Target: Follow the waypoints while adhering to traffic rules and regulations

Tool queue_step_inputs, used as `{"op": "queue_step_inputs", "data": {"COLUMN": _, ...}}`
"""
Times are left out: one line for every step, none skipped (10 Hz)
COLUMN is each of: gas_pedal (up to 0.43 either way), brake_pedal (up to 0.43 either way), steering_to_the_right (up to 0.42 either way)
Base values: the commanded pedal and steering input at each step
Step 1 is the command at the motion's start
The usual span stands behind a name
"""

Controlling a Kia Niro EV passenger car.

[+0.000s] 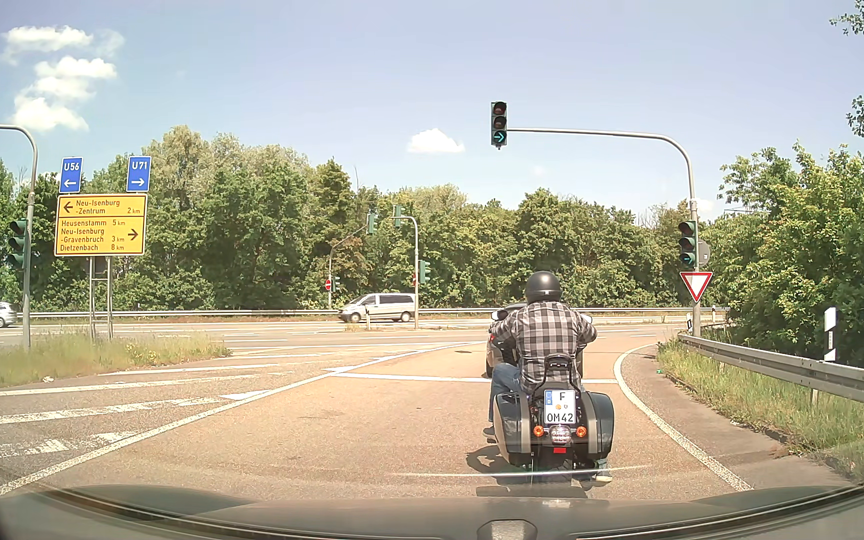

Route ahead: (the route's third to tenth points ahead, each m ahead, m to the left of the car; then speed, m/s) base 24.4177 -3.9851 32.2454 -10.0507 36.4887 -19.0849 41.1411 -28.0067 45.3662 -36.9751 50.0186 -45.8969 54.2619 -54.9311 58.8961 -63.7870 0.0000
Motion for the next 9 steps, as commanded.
{"op": "queue_step_inputs", "data": {"gas_pedal": 0.0, "brake_pedal": 0.018, "steering_to_the_right": 0.03}}
{"op": "queue_step_inputs", "data": {"gas_pedal": 0.0, "brake_pedal": 0.024, "steering_to_the_right": 0.03}}
{"op": "queue_step_inputs", "data": {"gas_pedal": 0.0, "brake_pedal": 0.018, "steering_to_the_right": 0.03}}
{"op": "queue_step_inputs", "data": {"gas_pedal": 0.0, "brake_pedal": 0.018, "steering_to_the_right": 0.03}}
{"op": "queue_step_inputs", "data": {"gas_pedal": 0.0, "brake_pedal": 0.018, "steering_to_the_right": 0.03}}
{"op": "queue_step_inputs", "data": {"gas_pedal": 0.0, "brake_pedal": 0.018, "steering_to_the_right": 0.03}}
{"op": "queue_step_inputs", "data": {"gas_pedal": 0.047, "brake_pedal": 0.018, "steering_to_the_right": 0.03}}
{"op": "queue_step_inputs", "data": {"gas_pedal": 0.098, "brake_pedal": 0.018, "steering_to_the_right": 0.03}}
{"op": "queue_step_inputs", "data": {"gas_pedal": 0.118, "brake_pedal": 0.024, "steering_to_the_right": 0.03}}
